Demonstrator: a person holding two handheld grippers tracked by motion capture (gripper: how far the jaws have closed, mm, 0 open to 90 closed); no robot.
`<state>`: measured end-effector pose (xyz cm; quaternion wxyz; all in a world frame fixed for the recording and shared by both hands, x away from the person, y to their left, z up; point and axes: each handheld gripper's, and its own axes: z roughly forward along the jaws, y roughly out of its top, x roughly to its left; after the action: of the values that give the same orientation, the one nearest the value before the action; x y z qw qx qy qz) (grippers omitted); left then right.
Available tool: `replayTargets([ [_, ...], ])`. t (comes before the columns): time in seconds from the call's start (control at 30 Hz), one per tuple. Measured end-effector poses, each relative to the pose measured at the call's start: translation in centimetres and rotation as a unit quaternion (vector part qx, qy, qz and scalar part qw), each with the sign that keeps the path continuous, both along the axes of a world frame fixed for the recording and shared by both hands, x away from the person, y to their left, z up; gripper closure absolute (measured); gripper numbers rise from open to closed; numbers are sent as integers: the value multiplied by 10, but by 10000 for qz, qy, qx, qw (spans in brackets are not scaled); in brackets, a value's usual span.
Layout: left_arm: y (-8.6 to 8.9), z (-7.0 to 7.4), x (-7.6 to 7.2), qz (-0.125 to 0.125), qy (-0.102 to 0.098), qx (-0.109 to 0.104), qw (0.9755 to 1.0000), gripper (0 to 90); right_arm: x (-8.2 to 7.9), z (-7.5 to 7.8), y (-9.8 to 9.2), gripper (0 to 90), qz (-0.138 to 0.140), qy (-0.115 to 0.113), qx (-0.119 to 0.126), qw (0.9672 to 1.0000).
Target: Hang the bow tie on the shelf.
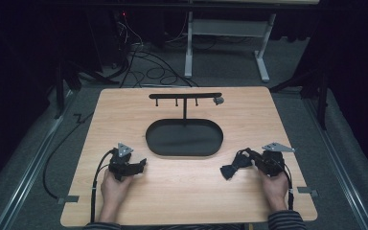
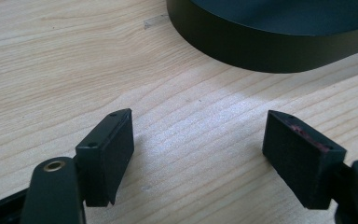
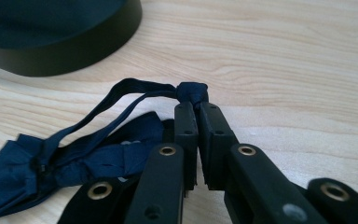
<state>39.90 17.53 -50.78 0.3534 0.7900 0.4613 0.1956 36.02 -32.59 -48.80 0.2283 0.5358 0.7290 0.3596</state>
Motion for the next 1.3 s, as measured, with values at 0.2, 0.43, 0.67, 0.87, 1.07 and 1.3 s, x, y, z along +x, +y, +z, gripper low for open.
replayTargets([
  [0.2,0,0,0,1,0,1,10000,252,-5,16,2,882,140,-213,50,9997],
  [0.43,0,0,0,0,0,0,10000,252,-6,32,10,882,310,-405,45,9987],
  [0.67,0,0,0,0,0,0,10000,252,-3,44,19,881,469,-515,117,9975],
  [0.87,0,0,0,0,1,-1,10000,252,0,49,22,882,475,-520,137,9974],
  [1.07,0,0,0,-1,1,-1,10000,252,3,56,24,882,517,-578,136,9969],
  [1.3,0,0,0,-1,2,-3,10000,252,9,69,30,881,647,-710,125,9953],
])
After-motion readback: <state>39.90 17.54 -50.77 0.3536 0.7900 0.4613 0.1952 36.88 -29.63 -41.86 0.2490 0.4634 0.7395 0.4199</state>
